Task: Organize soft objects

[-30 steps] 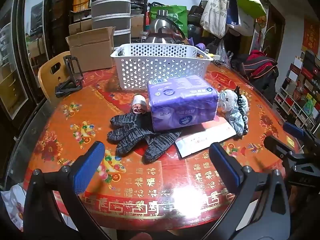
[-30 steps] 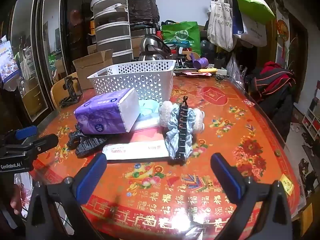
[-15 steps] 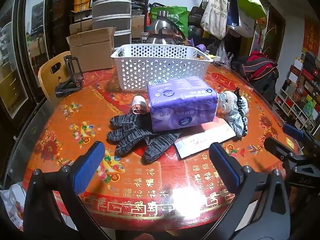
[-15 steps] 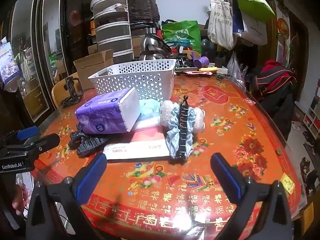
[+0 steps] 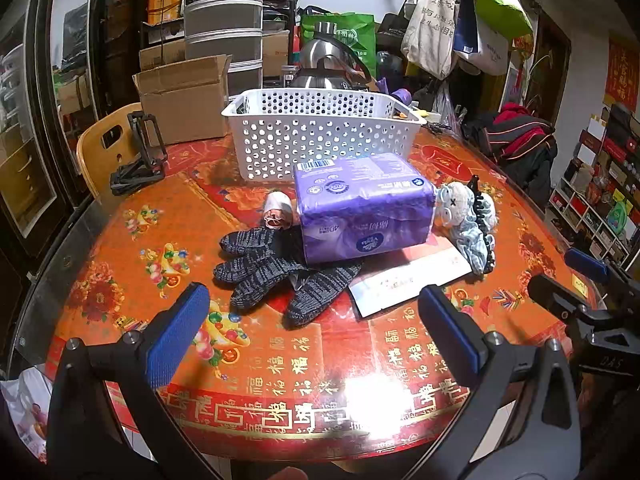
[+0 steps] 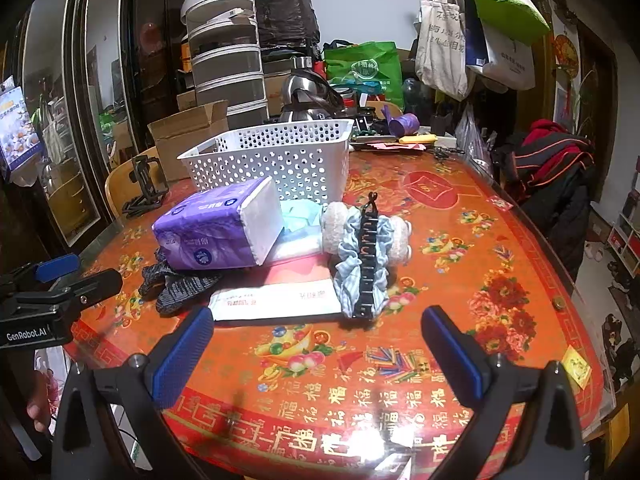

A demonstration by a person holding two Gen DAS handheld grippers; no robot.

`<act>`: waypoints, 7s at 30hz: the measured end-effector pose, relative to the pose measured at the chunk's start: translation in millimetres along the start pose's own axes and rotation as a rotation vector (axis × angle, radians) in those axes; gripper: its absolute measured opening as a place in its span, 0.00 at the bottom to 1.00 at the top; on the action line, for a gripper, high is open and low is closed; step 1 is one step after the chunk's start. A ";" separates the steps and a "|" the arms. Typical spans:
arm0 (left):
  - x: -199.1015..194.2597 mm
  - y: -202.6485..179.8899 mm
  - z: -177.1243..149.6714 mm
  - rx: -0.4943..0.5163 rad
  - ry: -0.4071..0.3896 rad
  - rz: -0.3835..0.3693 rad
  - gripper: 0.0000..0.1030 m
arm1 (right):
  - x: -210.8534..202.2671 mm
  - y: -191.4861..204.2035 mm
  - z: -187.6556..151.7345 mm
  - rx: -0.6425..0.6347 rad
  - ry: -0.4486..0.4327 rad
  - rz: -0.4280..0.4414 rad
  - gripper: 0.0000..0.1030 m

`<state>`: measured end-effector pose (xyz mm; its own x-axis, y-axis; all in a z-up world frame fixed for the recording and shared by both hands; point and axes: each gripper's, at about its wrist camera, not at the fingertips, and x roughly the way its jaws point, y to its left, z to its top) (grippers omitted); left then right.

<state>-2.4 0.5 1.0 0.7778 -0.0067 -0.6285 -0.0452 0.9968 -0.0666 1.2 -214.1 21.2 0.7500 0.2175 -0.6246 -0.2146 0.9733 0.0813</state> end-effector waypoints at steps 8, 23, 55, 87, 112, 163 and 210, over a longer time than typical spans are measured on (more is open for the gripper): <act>0.2 -0.3 0.6 0.002 0.001 0.000 1.00 | -0.8 0.8 -0.2 -0.002 0.002 0.002 1.00; 1.1 1.9 -0.5 -0.003 0.000 -0.001 1.00 | -2.3 3.2 -0.7 -0.010 -0.001 -0.001 1.00; 5.8 14.5 12.6 0.004 -0.078 -0.025 1.00 | 3.9 -0.5 2.8 0.017 -0.084 0.080 1.00; 112.2 29.5 24.8 -0.010 0.013 -0.282 0.43 | 120.8 48.1 39.3 -0.194 0.029 0.296 0.46; 81.1 25.4 25.3 -0.047 -0.047 -0.282 0.40 | 106.4 51.7 35.9 -0.183 0.019 0.289 0.32; 193.4 17.5 262.7 0.005 0.017 -0.232 0.40 | 194.4 16.5 241.4 -0.092 -0.001 0.289 0.31; 76.1 37.0 81.7 -0.019 0.024 -0.154 0.88 | 79.2 -44.4 98.1 -0.002 -0.065 0.202 0.88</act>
<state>106.4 43.4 13.9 0.7610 -0.1616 -0.6283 0.0617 0.9821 -0.1778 131.4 -233.0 44.3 0.7303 0.4123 -0.5447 -0.3659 0.9094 0.1977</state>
